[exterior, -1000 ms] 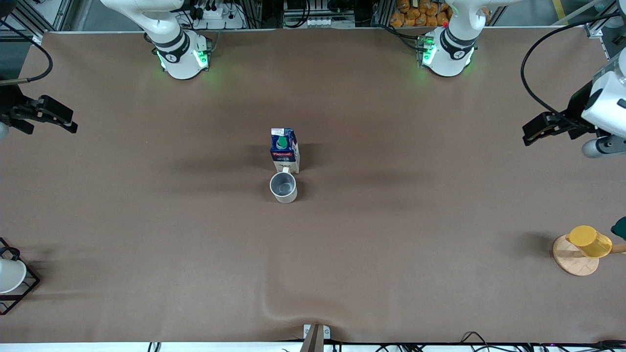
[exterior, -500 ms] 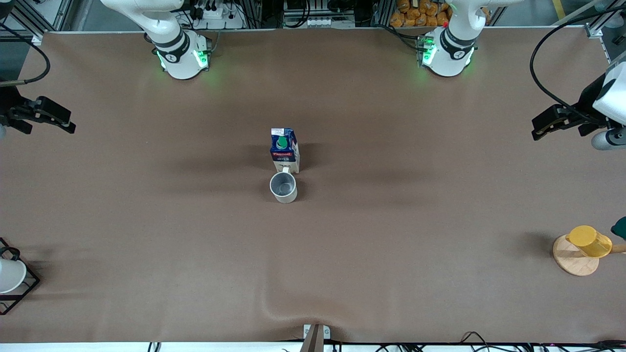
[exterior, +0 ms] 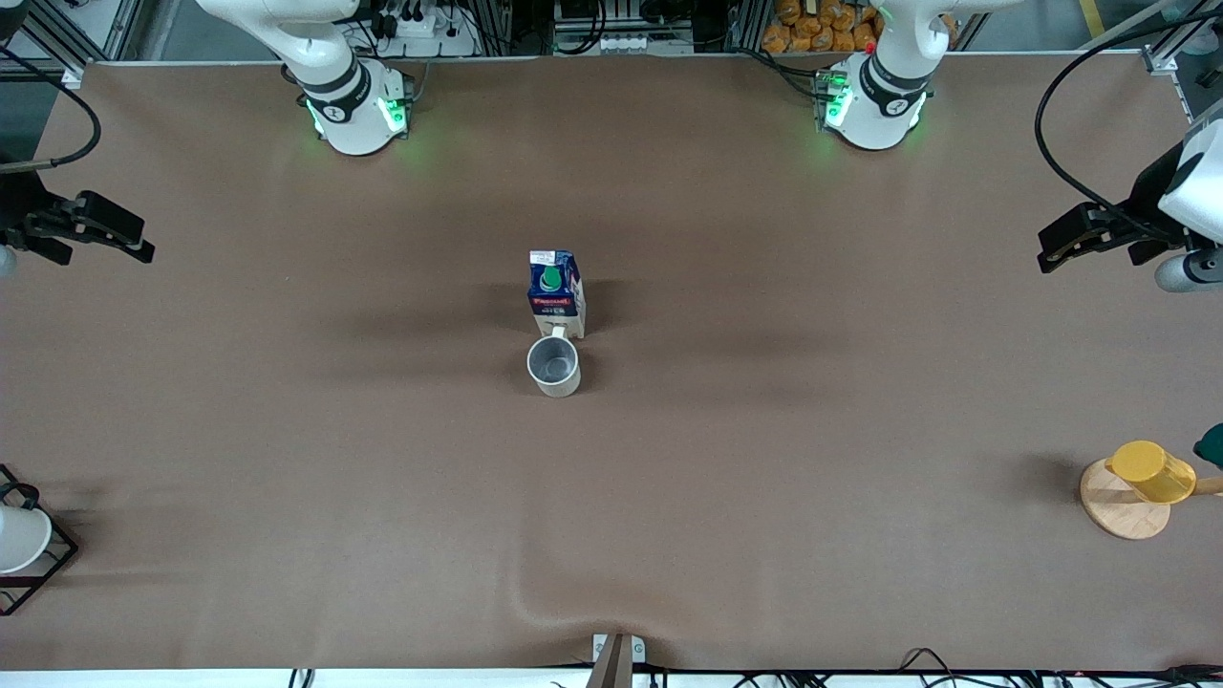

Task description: Place milk next to cup

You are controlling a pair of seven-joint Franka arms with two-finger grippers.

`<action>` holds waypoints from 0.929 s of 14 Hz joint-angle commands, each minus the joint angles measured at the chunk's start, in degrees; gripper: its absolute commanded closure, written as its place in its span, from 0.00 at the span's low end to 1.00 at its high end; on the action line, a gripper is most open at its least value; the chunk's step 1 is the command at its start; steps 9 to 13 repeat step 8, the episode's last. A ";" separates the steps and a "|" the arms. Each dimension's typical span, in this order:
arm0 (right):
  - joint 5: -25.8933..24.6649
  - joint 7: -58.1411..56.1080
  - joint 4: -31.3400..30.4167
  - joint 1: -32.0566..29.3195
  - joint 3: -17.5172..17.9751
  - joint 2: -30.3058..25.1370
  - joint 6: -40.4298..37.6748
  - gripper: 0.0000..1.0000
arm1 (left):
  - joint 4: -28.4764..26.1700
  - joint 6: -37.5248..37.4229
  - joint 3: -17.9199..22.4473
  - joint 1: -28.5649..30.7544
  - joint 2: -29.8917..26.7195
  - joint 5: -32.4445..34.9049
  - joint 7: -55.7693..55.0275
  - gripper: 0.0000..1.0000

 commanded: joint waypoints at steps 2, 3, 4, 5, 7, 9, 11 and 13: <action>1.12 -0.24 -0.45 -0.20 0.14 -0.41 0.37 0.00 | 0.31 -1.12 0.05 0.10 -0.65 -1.25 1.10 0.00; 1.12 -0.24 -0.45 -0.20 0.23 -0.41 0.29 0.00 | 0.31 -1.04 0.05 0.10 -0.65 -1.25 1.10 0.00; 1.12 -0.24 -0.45 -0.28 0.23 -0.41 0.37 0.00 | 0.31 -1.03 0.05 0.45 -0.65 -1.51 1.10 0.00; 1.12 -0.24 -0.45 -0.28 0.23 -0.41 0.29 0.00 | 0.31 -1.03 0.13 0.28 -0.57 -2.04 0.93 0.00; 1.12 -0.24 -0.45 -0.28 0.14 -0.41 0.20 0.00 | 0.31 -1.12 0.13 0.01 -0.65 -2.22 0.92 0.00; 1.12 -0.24 -0.45 -0.28 0.14 -0.50 0.20 0.00 | 0.31 -1.64 -0.04 -0.07 -0.65 -2.30 0.92 0.00; 1.12 -0.24 -0.45 -0.28 0.14 -0.50 0.20 0.00 | 0.31 -1.64 -0.04 -0.07 -0.65 -2.30 0.92 0.00; 1.12 -0.24 -0.45 -0.28 0.14 -0.50 0.20 0.00 | 0.31 -1.64 -0.04 -0.07 -0.65 -2.30 0.92 0.00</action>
